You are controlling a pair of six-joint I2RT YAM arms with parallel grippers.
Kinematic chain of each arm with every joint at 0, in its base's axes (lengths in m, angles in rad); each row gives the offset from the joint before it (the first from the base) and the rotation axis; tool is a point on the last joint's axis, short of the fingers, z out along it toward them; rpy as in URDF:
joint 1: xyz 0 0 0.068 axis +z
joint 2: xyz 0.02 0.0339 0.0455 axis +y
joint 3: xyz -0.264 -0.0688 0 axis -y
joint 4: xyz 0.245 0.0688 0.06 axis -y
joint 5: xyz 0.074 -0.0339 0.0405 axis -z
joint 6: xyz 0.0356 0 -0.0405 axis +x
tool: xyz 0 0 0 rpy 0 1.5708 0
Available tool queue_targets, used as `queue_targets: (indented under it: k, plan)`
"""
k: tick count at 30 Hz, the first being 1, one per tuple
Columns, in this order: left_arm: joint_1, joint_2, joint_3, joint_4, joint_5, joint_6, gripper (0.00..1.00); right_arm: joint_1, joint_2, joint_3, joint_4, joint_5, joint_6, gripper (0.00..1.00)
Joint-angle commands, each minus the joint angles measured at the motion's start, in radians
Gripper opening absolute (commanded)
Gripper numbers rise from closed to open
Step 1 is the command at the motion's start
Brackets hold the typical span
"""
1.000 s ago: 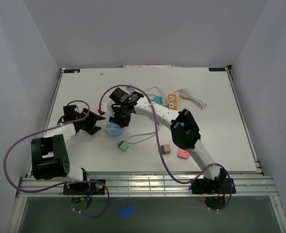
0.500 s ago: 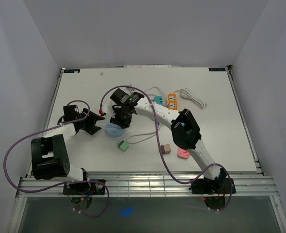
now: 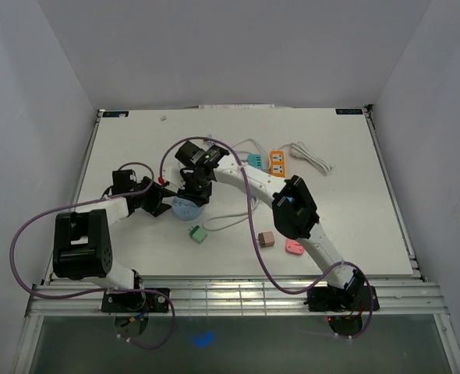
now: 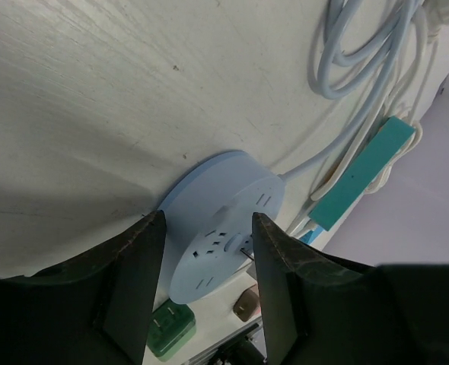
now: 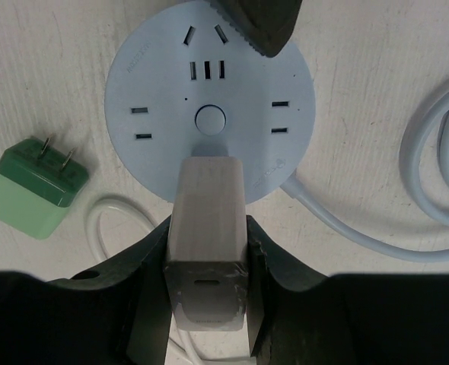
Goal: Insert the plug
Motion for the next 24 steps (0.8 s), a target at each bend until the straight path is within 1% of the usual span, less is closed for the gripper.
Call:
queue_targets:
  k: [1, 3, 4, 5, 7, 8, 10, 11, 13, 14, 15, 19, 24]
  plan:
    - [-0.032, 0.002, -0.009, 0.038, -0.002, -0.012, 0.59, 0.005, 0.022, 0.036, -0.052, 0.047, -0.007, 0.08]
    - [-0.037, -0.002, -0.019, 0.049, -0.008, -0.024, 0.54, 0.007, 0.021, 0.025, -0.055, 0.069, -0.007, 0.08]
    - [-0.038, -0.004, -0.027, 0.057, -0.007, -0.031, 0.49, 0.008, 0.019, 0.022, -0.058, 0.073, -0.007, 0.08]
    - [-0.038, -0.004, -0.045, 0.064, -0.002, -0.04, 0.47, 0.008, 0.019, 0.022, -0.061, 0.082, -0.006, 0.08]
    - [-0.04, -0.001, -0.059, 0.074, 0.008, -0.046, 0.45, 0.011, 0.019, 0.022, -0.077, 0.095, -0.012, 0.08]
    - [-0.043, 0.004, -0.068, 0.112, 0.012, -0.047, 0.42, 0.016, 0.019, 0.022, -0.08, 0.114, -0.015, 0.08]
    - [-0.052, 0.016, -0.072, 0.126, 0.021, -0.044, 0.34, 0.022, 0.025, 0.024, -0.096, 0.139, -0.023, 0.08]
    - [-0.058, 0.021, -0.072, 0.137, 0.019, -0.044, 0.29, 0.028, 0.028, 0.025, -0.104, 0.156, -0.024, 0.08]
    - [-0.066, 0.03, -0.07, 0.152, 0.018, -0.051, 0.22, 0.033, 0.03, 0.024, -0.119, 0.164, -0.026, 0.08]
    - [-0.112, 0.035, -0.069, 0.157, 0.015, -0.054, 0.21, 0.034, 0.029, 0.021, -0.13, 0.164, -0.026, 0.08]
    - [-0.124, 0.036, -0.067, 0.166, 0.013, -0.057, 0.18, 0.034, 0.027, 0.016, -0.136, 0.164, -0.026, 0.08]
    - [-0.183, 0.061, -0.066, 0.193, 0.004, -0.077, 0.16, 0.033, 0.019, -0.014, -0.149, 0.158, -0.027, 0.08]
    - [-0.224, 0.096, -0.067, 0.218, -0.004, -0.09, 0.13, 0.031, 0.018, -0.036, -0.173, 0.158, -0.041, 0.08]
